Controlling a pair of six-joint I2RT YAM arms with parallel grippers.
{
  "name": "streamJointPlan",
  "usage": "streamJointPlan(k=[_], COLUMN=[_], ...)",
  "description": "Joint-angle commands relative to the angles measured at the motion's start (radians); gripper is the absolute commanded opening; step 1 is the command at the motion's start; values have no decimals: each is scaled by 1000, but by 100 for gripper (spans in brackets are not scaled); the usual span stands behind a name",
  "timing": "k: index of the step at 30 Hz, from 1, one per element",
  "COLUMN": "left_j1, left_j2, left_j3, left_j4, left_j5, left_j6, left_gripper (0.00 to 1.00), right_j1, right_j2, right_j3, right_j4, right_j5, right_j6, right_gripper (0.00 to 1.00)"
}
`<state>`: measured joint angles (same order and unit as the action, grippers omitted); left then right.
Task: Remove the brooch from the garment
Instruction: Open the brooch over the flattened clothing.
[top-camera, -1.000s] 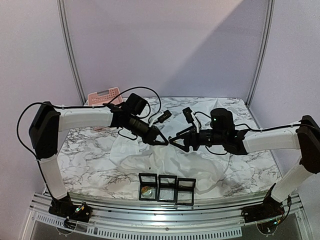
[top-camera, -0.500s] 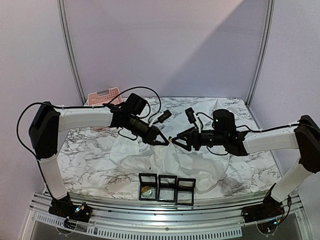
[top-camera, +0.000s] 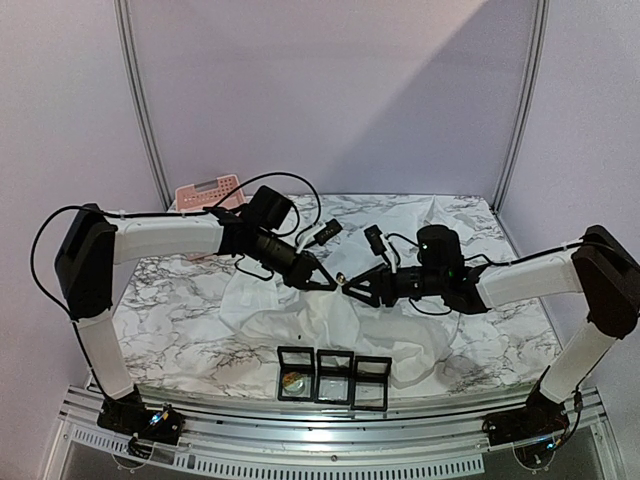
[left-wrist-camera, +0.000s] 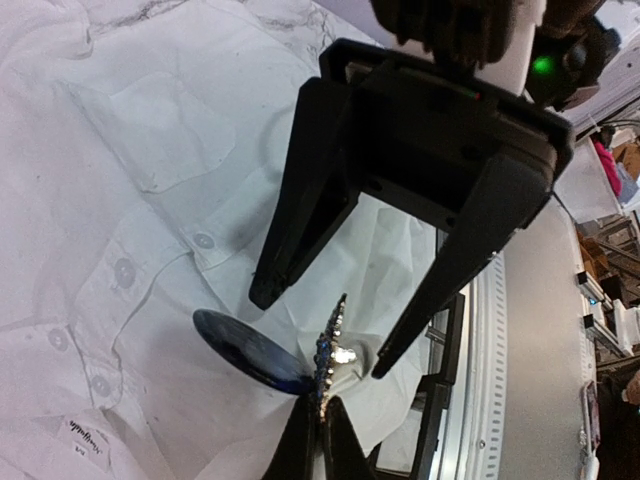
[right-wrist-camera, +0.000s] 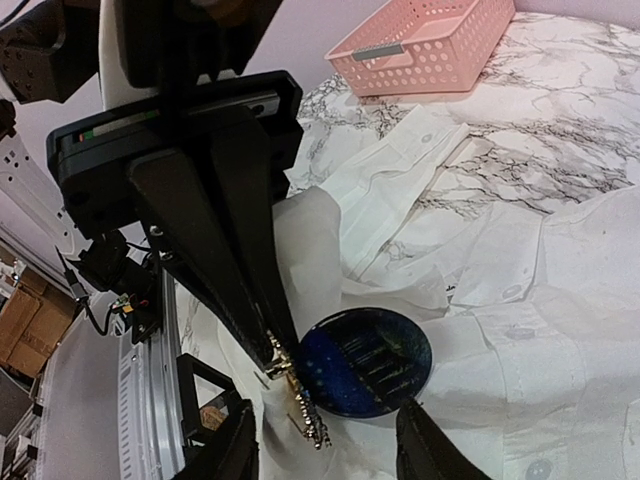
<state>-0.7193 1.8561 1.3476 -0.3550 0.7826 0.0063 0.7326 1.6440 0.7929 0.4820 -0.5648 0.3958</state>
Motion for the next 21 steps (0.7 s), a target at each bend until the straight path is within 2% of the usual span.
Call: streamJointPlan(k=[1, 6, 11, 16, 18, 21], left_j1=[7, 8, 8, 7, 7, 8], left_j2=[-41, -41, -43, -47, -47, -45], left_j3=[-11, -11, -11, -13, -13, -11], left_j4=[18, 18, 19, 18, 19, 13], left_j5=[22, 22, 22, 21, 20, -6], left_j6=[-3, -3, -2, -3, -2, -3], left_gripper=[0, 0, 0, 0, 0, 0], right_j1=[-2, -2, -2, -2, -2, -2], right_j2=[33, 41, 49, 57, 54, 38], right_j3=[23, 26, 30, 34, 34, 24], right_j4=[21, 41, 55, 52, 49, 52], right_j5=[-30, -36, -46, -46, -51, -52], right_j6=[5, 21, 39, 46, 48, 48], right_gripper=[42, 30, 25, 15, 17, 31])
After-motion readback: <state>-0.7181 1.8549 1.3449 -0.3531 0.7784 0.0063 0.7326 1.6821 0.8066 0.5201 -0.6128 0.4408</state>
